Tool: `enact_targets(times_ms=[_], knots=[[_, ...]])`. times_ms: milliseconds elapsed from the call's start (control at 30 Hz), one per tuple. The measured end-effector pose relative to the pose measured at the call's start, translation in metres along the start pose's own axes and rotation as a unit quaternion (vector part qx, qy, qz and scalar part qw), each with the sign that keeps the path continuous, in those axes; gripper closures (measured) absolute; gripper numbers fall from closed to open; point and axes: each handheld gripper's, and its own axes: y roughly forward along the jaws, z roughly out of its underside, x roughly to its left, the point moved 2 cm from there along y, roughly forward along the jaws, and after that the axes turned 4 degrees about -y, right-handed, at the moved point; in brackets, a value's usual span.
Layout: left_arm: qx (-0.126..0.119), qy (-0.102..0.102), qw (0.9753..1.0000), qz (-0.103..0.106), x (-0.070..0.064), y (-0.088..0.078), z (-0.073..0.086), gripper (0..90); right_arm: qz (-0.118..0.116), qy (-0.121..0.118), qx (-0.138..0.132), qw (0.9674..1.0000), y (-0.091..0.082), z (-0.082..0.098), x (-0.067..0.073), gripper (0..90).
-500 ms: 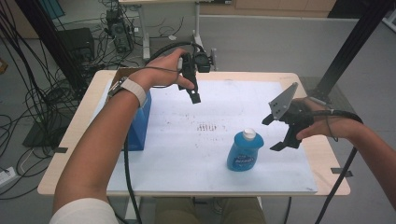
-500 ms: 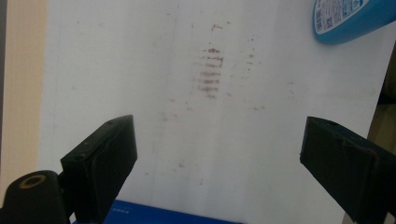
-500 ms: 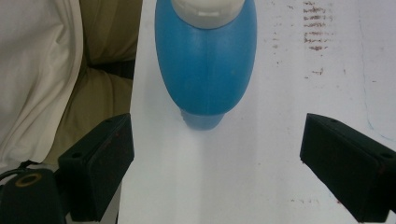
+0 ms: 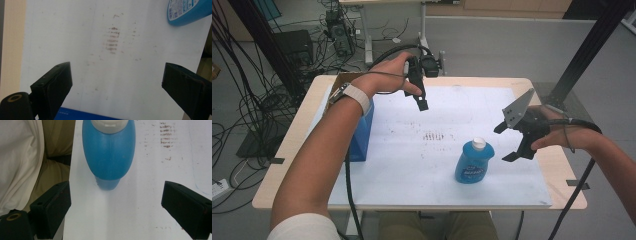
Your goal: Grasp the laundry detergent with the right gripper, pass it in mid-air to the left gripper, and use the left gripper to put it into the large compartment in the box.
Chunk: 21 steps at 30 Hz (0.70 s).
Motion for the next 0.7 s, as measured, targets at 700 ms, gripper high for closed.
enact_targets(times_ms=[700], knots=[[-0.001,-0.002,1.0,-0.002,0.0001,0.0007,0.0009,9.9,0.005,-0.004,-0.012,0.9999,0.0038,-0.0006,0.0,7.4]])
